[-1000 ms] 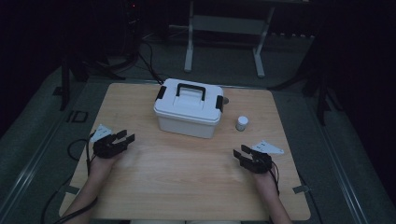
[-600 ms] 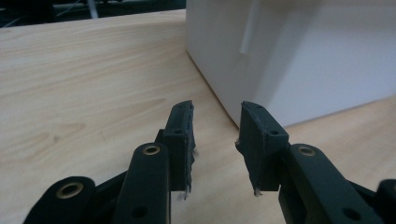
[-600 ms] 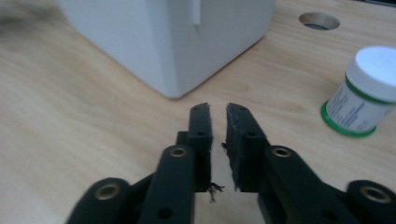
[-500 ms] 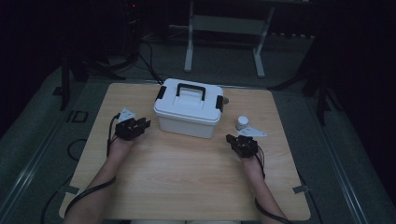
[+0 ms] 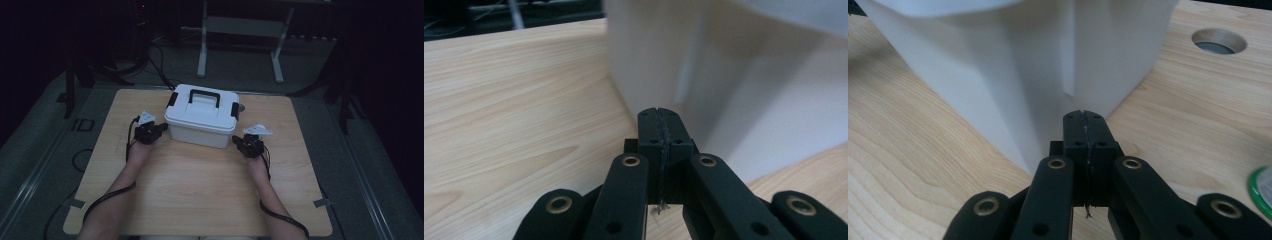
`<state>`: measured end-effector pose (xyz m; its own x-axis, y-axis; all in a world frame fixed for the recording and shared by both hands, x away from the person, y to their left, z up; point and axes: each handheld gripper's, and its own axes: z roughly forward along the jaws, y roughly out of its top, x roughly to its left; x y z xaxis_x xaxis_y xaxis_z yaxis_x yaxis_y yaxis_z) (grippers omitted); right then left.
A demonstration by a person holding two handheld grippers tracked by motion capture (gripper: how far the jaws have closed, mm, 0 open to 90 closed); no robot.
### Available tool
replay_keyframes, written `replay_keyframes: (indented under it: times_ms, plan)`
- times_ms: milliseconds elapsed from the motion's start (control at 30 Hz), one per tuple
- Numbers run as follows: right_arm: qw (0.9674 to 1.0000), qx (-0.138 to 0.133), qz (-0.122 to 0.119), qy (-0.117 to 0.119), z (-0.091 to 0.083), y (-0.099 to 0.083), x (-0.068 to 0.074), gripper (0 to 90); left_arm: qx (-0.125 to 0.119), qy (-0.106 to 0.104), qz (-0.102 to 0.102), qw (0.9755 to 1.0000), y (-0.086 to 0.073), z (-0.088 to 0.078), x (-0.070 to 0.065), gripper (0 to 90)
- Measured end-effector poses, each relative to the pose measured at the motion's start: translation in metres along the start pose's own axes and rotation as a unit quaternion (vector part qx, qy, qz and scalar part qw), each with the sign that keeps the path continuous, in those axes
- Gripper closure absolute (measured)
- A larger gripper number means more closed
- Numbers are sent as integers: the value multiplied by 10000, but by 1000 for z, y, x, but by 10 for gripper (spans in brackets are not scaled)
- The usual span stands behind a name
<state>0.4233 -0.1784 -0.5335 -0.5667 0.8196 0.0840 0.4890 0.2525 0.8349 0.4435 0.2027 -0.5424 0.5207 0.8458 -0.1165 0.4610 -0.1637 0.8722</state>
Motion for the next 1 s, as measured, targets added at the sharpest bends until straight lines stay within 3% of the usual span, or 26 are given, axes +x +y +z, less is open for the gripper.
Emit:
replay_keyframes:
  times_ms: [67, 133, 200, 267, 433, 667, 1000]
  plan:
    - [10000, 5, -2, 32, 1, 1, 1, 896, 3, 13, 45, 10000, 1, 2, -3, 892]
    - [10000, 19, -20, -15, 2, 3, 3, 896, 10, -61, -59, 10000, 1, 2, -1, 893]
    - [10000, 17, 75, 49, 2, 3, 1, 896, 2, -85, 5, 10000, 0, 0, -1, 893]
    - [9999, 1, 135, 83, 2, 3, 0, 897, 9, -216, -56, 9998, 0, -2, -1, 894]
    - [9996, -23, 242, 132, 0, 1, -4, 899, -10, -304, 81, 9995, -4, -9, -6, 895]
    - [9997, 3, 197, 149, -2, 0, -4, 900, 66, -464, 38, 9989, -6, -15, -9, 896]
    - [9995, 8, 122, 293, -9, -5, -4, 900, 97, -513, 134, 9985, -13, -26, -18, 897]
